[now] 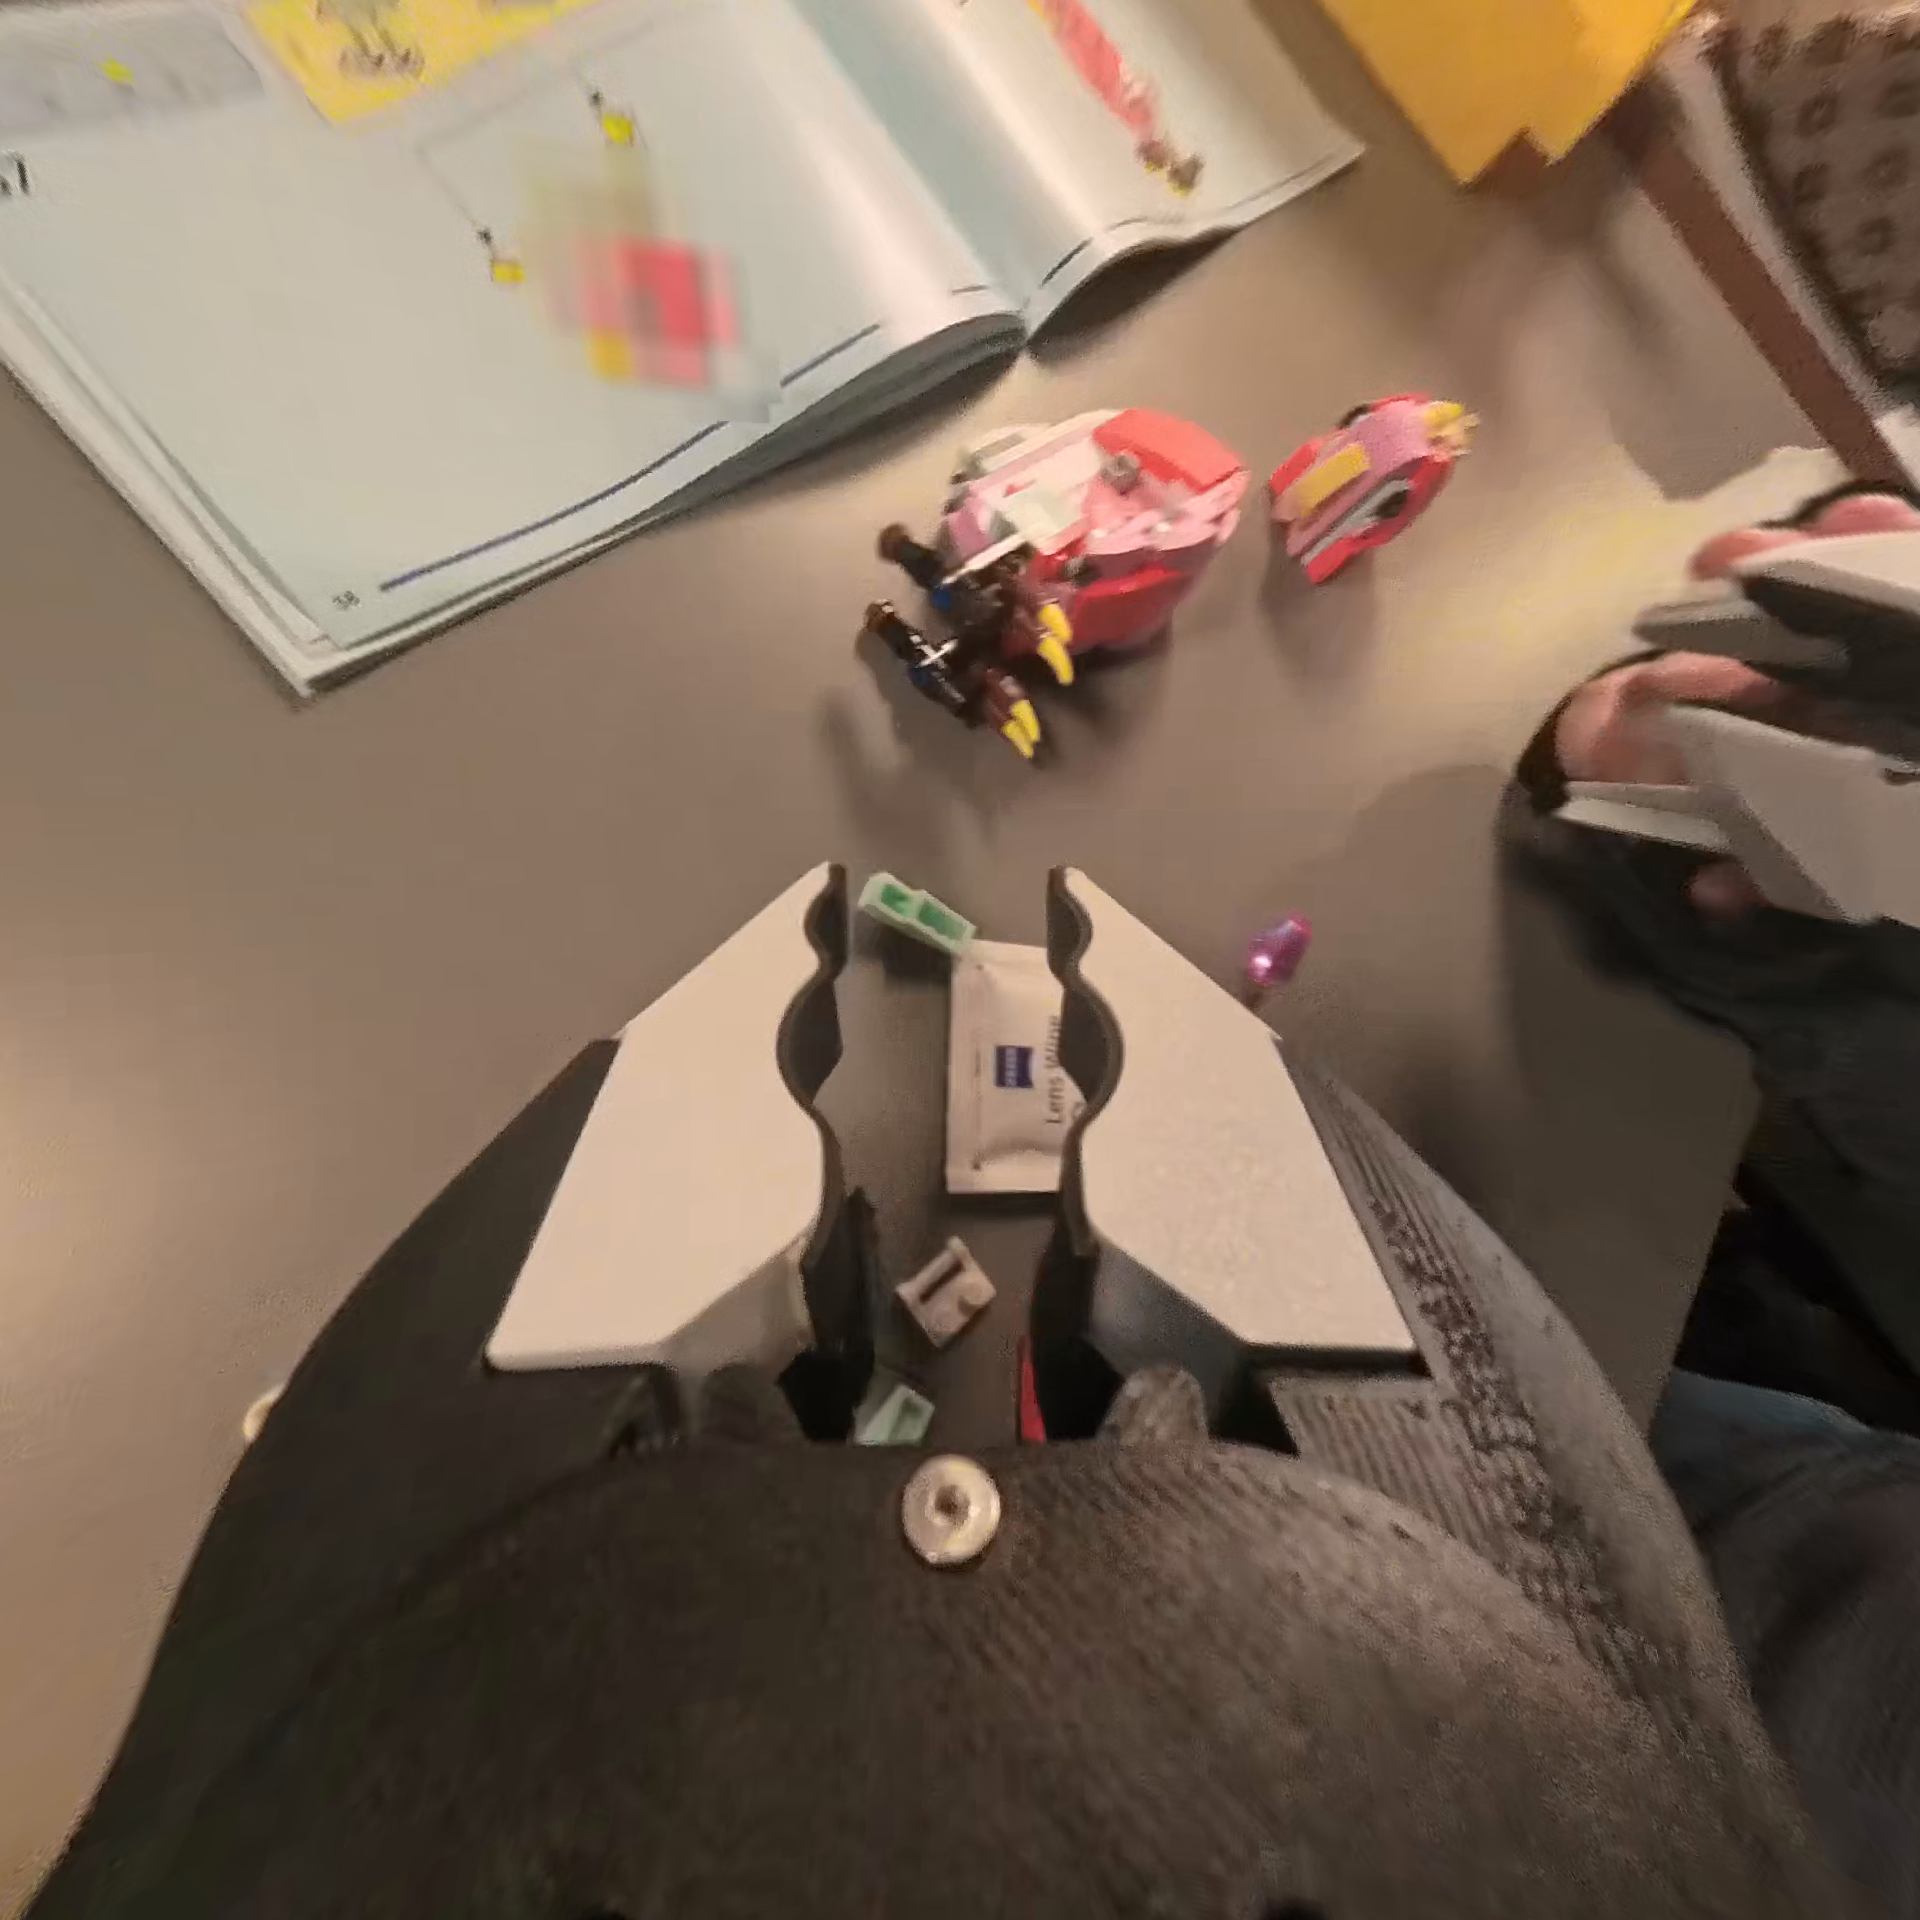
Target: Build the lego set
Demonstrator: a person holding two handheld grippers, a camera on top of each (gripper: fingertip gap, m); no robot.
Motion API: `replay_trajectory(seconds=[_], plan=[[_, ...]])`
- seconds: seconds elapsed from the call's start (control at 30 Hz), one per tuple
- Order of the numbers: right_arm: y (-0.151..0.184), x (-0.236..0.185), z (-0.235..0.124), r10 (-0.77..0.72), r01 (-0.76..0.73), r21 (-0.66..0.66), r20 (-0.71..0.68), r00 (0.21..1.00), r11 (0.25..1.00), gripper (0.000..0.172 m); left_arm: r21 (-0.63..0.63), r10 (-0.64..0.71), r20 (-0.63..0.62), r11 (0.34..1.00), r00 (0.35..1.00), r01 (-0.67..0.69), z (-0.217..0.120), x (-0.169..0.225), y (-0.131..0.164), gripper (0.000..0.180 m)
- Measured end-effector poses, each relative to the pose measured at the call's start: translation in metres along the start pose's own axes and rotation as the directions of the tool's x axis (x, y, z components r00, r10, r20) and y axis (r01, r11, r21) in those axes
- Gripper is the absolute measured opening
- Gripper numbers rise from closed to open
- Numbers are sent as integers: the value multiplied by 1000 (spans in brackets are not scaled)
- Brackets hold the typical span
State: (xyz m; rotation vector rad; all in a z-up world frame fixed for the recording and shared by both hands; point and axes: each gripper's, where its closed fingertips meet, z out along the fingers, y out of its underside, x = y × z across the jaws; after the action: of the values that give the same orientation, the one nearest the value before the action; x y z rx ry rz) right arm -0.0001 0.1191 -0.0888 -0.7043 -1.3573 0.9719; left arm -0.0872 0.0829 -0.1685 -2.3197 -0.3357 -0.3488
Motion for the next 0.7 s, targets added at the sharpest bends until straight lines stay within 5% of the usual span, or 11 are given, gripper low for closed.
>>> replay_trajectory(seconds=[0.4,0.7], plan=[[2,-1,1,-17,17,-8,6,1000,1000,14,-202,138,193,974,971,-99,16,-14,16,22],[2,-6,1,-38,38,-13,19,999,999,14,-102,256,172,965,951,-241,12,1,18,7]])
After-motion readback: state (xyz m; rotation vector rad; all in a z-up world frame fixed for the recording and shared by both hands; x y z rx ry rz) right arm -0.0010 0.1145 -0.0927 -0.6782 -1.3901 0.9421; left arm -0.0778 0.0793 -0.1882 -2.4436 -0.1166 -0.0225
